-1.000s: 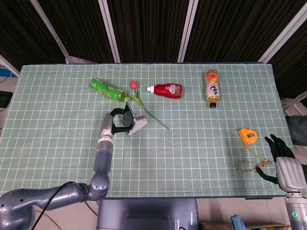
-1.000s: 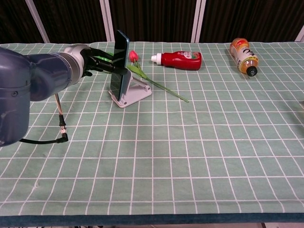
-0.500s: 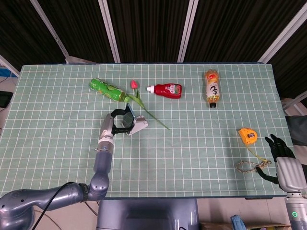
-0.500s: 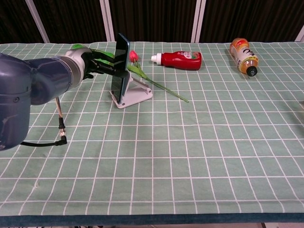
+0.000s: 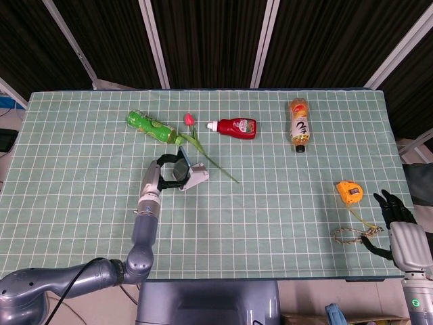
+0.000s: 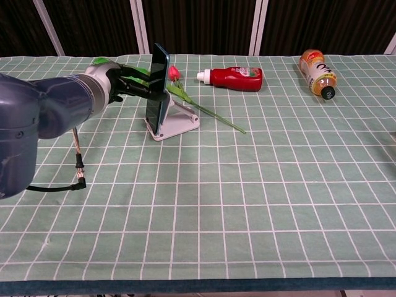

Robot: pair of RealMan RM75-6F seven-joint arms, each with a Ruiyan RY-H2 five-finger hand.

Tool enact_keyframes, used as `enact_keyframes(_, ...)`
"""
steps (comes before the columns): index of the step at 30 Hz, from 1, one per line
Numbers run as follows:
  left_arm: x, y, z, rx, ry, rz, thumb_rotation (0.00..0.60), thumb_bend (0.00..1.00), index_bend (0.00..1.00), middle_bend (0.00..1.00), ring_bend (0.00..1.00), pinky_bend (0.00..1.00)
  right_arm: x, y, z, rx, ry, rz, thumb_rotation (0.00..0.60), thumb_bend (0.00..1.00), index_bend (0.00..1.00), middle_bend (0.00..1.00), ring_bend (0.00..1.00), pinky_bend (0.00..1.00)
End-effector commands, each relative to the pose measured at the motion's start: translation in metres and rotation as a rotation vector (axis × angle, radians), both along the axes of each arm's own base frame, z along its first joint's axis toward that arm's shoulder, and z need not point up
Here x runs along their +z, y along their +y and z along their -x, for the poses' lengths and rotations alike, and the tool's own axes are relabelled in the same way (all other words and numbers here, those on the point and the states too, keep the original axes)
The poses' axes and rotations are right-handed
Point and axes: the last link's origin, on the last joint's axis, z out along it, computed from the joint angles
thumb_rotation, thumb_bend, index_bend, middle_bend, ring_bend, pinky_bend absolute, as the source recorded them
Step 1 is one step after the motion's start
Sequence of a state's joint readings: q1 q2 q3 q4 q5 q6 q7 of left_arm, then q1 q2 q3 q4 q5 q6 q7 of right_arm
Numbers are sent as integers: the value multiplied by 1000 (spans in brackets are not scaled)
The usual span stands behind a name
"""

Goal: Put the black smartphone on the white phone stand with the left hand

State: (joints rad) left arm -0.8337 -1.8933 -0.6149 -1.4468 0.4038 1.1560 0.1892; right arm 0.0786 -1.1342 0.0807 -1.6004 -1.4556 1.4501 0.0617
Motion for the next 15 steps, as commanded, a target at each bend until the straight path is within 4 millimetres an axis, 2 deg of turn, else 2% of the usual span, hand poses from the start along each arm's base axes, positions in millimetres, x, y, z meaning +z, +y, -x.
enact_keyframes(1, 0, 0, 1, -2, 5, 1, 600, 297, 516, 564, 115, 29, 0, 0, 0, 0, 0, 0, 600, 322, 98, 47, 0, 187)
enact_keyframes(6, 0, 0, 2, -11, 25, 4, 600, 297, 501, 546, 114, 29, 0, 0, 0, 0, 1, 0, 600, 322, 98, 47, 0, 187)
enact_keyframes(15, -2, -2, 2, -47, 59, 33, 600, 286, 313, 319, 60, 23, 0, 0, 0, 0, 0, 0, 600, 322, 98, 47, 0, 187)
